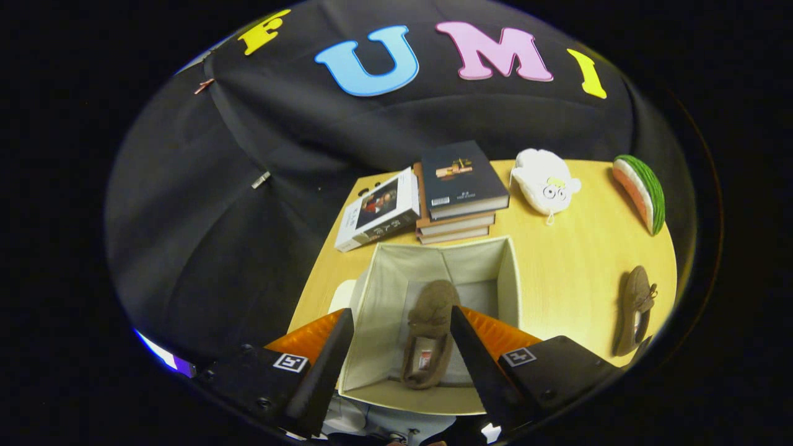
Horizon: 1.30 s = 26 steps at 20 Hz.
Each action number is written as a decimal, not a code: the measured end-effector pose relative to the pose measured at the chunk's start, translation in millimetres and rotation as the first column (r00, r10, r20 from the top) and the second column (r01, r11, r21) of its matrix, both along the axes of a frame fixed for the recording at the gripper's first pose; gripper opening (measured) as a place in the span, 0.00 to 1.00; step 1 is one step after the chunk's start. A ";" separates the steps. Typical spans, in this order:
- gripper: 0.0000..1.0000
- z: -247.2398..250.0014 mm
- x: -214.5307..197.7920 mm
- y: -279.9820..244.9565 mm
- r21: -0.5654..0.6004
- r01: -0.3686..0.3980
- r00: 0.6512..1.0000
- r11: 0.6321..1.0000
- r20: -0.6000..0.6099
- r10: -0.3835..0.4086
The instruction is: Open the storage box then place both shoes into the box .Put the left shoe in first, then the right shoe, with the right side of both shoes facing outward in a uniform manner.
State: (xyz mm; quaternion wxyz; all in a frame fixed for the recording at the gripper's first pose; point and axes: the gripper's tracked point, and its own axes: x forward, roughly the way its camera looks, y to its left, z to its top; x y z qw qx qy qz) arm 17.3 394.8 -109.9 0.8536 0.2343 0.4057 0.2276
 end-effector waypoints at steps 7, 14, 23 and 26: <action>0.97 24.3 21.4 -148.8 -0.077 0.133 0.980 0.988 0.159 -0.119; 0.97 -47.7 1.0 -300.6 -0.252 0.234 0.968 0.939 0.151 -0.200; 0.97 -210.2 -53.8 -404.9 -0.338 0.250 0.958 0.907 -0.050 -0.283; 0.97 -240.1 -78.4 -406.5 -0.349 0.187 0.966 0.918 -0.107 -0.237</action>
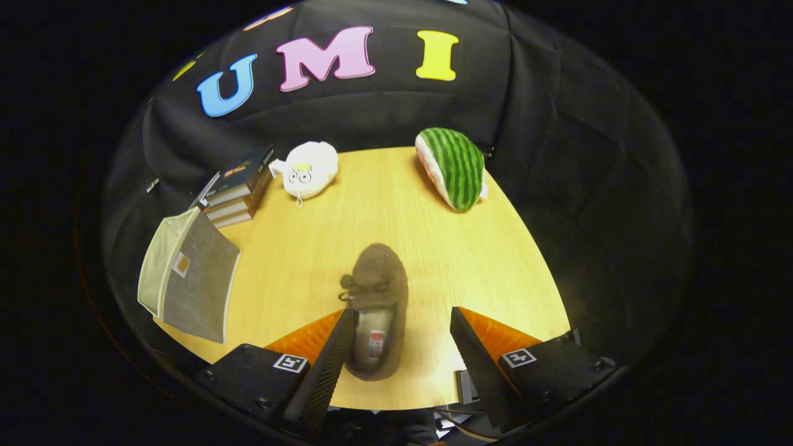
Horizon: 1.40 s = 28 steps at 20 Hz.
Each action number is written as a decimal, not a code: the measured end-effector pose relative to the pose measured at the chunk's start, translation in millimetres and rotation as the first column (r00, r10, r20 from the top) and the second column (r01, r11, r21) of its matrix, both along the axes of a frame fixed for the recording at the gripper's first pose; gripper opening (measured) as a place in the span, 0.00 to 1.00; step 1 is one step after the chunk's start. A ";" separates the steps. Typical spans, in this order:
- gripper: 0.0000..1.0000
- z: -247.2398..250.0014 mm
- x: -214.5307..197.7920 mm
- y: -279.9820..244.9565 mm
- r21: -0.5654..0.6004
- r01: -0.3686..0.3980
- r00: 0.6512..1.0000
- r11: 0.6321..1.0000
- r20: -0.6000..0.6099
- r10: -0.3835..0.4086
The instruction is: Open the storage box then place both shoes into the box .Put the left shoe in first, then the right shoe, with the right side of both shoes facing outward in a uniform manner.
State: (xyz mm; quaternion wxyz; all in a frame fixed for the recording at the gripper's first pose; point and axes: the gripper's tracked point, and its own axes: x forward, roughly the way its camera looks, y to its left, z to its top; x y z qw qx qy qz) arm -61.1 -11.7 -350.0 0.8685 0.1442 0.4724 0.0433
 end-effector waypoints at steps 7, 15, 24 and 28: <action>0.94 -69.7 -2.4 13.1 -0.020 -0.039 0.990 0.999 -0.135 0.036; 0.73 -99.6 37.9 32.1 0.003 -0.023 0.985 1.000 -0.170 0.023; 0.08 -87.4 36.7 19.1 -0.043 0.060 0.979 0.997 -0.191 -0.067; 0.08 -52.9 36.8 5.7 -0.065 0.099 0.983 0.993 -0.146 -0.107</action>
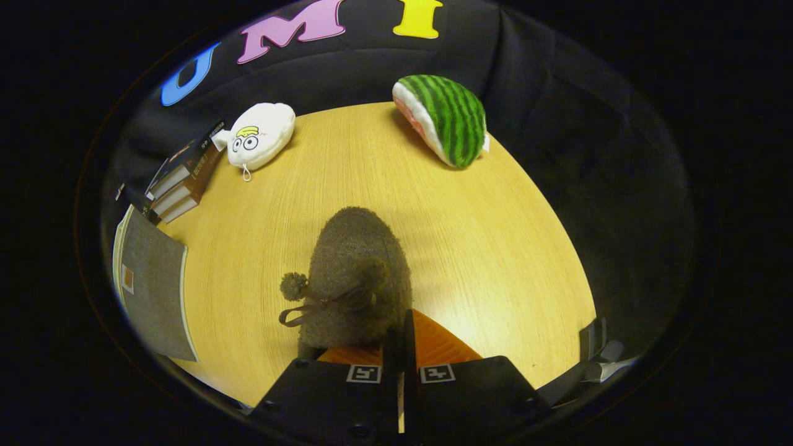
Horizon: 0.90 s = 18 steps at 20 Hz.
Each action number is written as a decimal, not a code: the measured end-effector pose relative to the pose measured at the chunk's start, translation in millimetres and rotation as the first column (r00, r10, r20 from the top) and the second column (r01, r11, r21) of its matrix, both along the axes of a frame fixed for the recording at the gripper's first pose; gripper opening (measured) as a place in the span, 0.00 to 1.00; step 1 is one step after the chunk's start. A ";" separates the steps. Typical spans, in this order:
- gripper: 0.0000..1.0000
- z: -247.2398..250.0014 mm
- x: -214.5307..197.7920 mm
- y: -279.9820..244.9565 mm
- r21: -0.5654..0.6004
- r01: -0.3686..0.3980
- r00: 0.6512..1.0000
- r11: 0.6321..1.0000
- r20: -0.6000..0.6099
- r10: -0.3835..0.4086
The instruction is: Open the storage box then place both shoes into the box .Put the left shoe in first, then the right shoe, with the right side of both shoes facing outward in a uniform manner.
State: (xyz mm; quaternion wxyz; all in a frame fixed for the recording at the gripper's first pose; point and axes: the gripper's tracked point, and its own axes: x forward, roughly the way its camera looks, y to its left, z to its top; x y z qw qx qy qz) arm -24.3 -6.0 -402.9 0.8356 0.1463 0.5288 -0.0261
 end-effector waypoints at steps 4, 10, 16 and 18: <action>0.08 51.5 5.4 6.5 0.030 0.011 0.998 0.999 0.063 -0.013; 0.08 150.2 25.3 61.1 0.108 -0.048 0.985 0.993 0.172 0.029; 0.08 230.9 33.5 137.7 0.191 -0.144 0.962 0.971 0.258 0.092; 0.08 248.8 34.7 163.7 0.228 -0.167 0.958 0.959 0.269 0.103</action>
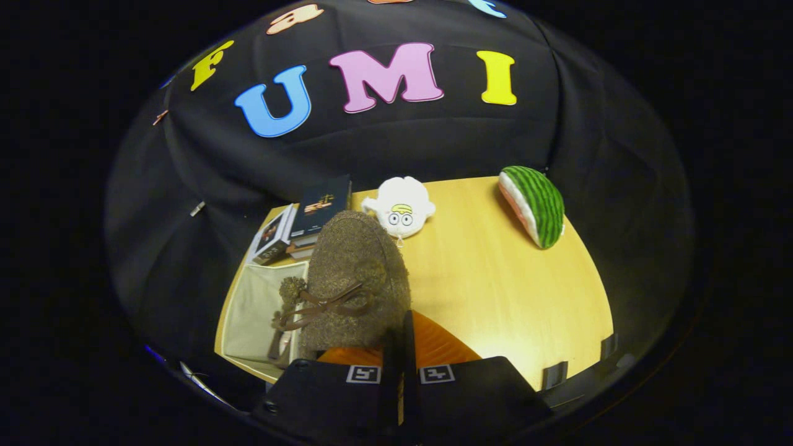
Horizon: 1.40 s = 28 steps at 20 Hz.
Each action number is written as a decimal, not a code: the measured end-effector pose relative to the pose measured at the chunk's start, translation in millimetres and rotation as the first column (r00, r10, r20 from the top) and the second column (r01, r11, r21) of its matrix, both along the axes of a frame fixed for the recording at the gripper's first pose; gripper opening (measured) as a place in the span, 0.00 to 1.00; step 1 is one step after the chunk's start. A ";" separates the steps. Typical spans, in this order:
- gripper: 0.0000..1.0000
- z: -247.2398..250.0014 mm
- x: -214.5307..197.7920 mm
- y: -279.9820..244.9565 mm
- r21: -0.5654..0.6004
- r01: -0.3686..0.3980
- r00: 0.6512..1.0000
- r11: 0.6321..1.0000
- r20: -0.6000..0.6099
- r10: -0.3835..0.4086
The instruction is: Open the storage box then place both shoes into the box .Put the left shoe in first, then the right shoe, with the right side of both shoes facing outward in a uniform manner.
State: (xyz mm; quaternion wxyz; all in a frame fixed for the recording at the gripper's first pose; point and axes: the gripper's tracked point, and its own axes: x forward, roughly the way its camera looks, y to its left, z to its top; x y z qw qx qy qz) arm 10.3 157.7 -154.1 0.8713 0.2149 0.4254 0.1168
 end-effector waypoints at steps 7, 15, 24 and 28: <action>0.08 11.6 4.0 68.9 0.030 -0.058 0.997 0.998 -0.042 0.059; 0.08 -13.2 12.0 113.1 -0.025 -0.077 0.992 0.997 -0.107 0.074; 0.10 -29.9 -0.8 173.2 0.020 -0.101 0.974 0.995 -0.201 0.103; 0.12 -43.5 1.0 177.7 -0.011 -0.088 0.969 0.996 -0.231 0.083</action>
